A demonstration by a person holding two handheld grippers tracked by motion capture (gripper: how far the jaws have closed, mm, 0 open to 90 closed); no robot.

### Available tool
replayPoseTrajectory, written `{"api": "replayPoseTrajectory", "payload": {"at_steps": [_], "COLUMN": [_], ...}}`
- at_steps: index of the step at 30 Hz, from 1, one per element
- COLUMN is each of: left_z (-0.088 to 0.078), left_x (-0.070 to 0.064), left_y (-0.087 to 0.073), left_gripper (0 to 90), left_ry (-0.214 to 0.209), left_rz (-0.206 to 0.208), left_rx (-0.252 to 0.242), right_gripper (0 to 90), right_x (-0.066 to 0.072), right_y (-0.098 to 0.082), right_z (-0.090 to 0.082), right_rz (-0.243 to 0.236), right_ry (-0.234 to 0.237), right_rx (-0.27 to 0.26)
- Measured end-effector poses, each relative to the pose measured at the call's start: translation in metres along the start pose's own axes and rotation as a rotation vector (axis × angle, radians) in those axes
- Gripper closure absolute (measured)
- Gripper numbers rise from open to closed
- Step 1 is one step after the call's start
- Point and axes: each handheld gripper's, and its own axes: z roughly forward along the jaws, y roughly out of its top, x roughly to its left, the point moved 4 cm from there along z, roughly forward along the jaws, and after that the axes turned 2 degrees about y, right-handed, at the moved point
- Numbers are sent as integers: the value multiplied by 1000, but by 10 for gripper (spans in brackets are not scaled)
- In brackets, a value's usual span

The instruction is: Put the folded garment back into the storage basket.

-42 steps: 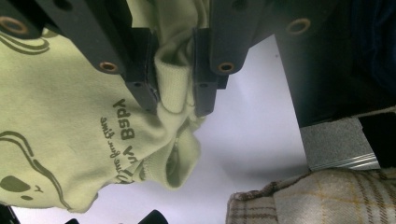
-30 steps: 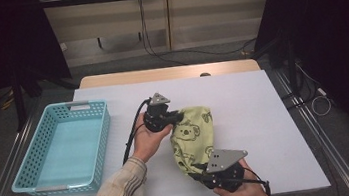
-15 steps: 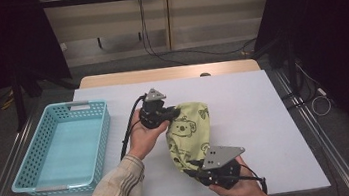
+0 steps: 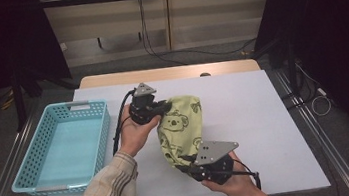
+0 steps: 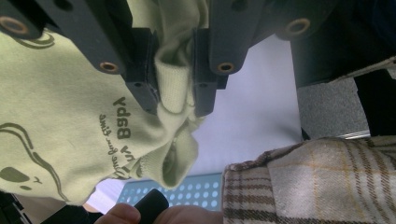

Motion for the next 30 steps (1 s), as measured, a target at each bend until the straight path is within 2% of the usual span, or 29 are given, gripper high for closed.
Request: {"api": "replayPoseTrajectory", "payload": {"at_steps": [2, 4, 8, 9, 10, 11, 12, 13, 14, 18, 21, 22, 24, 30], "left_z": [-4, -8, -14, -15, -17, -18, -19, -20, -22, -26, -28, -31, -33, -41], "left_x": [2, 4, 10, 11, 14, 14, 16, 16, 18, 20, 22, 24, 23, 29], "left_y": [2, 5, 6, 7, 7, 7, 8, 8, 8, 11, 17, 19, 23, 29], "left_gripper": [801, 801, 801, 801, 801, 801, 801, 801, 801, 801, 801, 801, 801, 801], "left_ry": [7, 14, 27, 29, 35, 40, 41, 46, 47, 58, 71, 77, 75, 94], "left_rz": [11, 0, 8, -5, 9, -9, -5, -18, -4, -11, 4, 28, 12, 7], "left_rx": [1, -11, -12, -21, -9, -19, -23, -31, -20, -26, -25, -8, -28, -44], "right_gripper": [754, 754, 754, 754, 754, 754, 754, 754, 754, 754, 754, 755, 755, 755], "right_x": [-1, -1, -1, -1, -2, -3, -3, -3, -3, -2, -4, -4, -5, -7], "right_y": [3, 6, 13, 14, 15, 18, 18, 20, 21, 27, 31, 32, 35, 45], "right_z": [0, 1, 3, 4, 5, 8, 8, 9, 11, 14, 15, 16, 16, 17], "right_rz": [-3, -10, -11, -15, -18, -18, -18, -16, -17, -26, -28, -26, -29, -41], "right_ry": [-2, 2, 7, 8, 8, 12, 12, 12, 15, 20, 18, 18, 15, 20], "right_rx": [-8, -15, -26, -26, -27, -31, -31, -36, -38, -46, -52, -58, -64, -85]}}
